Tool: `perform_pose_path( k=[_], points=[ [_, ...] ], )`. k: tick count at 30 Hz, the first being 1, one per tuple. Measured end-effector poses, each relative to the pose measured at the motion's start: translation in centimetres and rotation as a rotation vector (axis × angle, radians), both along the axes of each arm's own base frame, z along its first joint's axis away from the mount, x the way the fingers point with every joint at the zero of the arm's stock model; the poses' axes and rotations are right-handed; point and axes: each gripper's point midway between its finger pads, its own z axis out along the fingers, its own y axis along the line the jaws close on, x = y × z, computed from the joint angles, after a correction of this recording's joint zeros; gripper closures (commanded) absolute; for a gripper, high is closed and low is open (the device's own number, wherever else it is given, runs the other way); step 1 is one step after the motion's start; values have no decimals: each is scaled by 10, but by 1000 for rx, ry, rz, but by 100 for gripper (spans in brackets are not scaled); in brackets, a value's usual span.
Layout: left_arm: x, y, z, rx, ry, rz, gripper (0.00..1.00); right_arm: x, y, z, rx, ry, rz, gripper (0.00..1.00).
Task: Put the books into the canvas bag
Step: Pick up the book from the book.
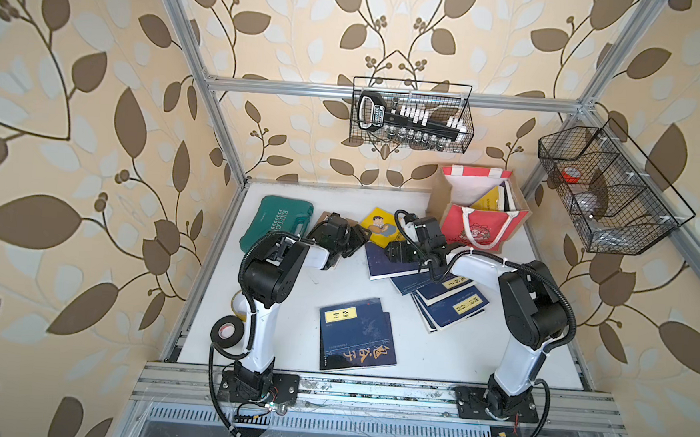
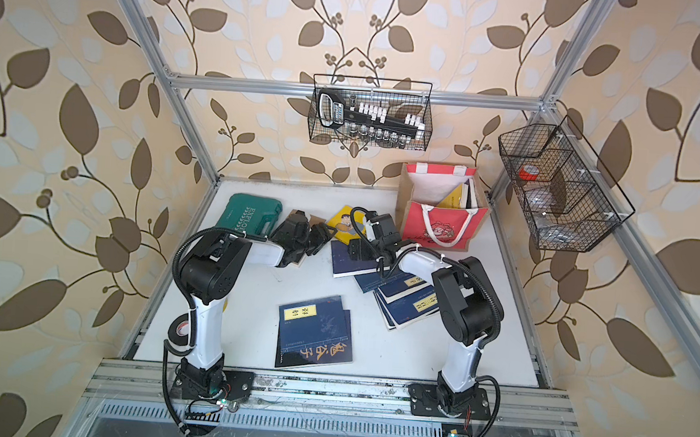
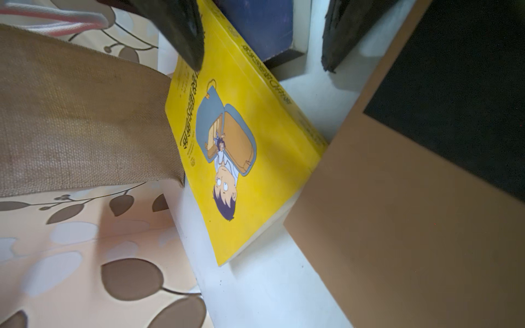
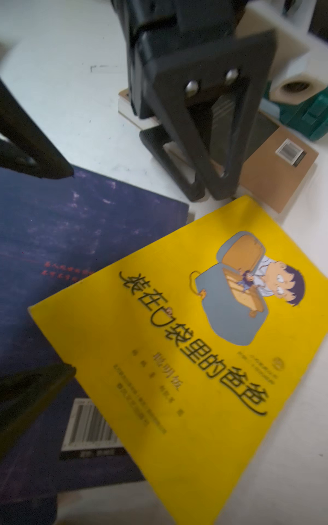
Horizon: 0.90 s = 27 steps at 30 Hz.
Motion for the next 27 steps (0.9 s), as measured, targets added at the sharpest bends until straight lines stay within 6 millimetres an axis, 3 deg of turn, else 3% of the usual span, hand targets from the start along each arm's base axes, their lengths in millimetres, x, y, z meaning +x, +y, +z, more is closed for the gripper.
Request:
perform_pose_path(
  k=[5,8,12,21,25,27],
  points=[
    [2,0,2,-2,1,0,27,35,15,44,27,-84,3,2],
    [6,-2,3,-3,2,0,26,66,25,50,25,-105,0,2],
    [11,-4,3,-5,5,-2,25,103,26,28,4,-78,-25,2],
    [19,-6,3,-18,7,-7,25,165,1,-27,-79,-13,-127,2],
    [20,-7,3,-21,8,-8,25,166,-5,-51,-97,43,-131,2],
    [21,-8,3,-23,9,-7,25,161,-5,-52,-87,40,-119,2]
  ],
)
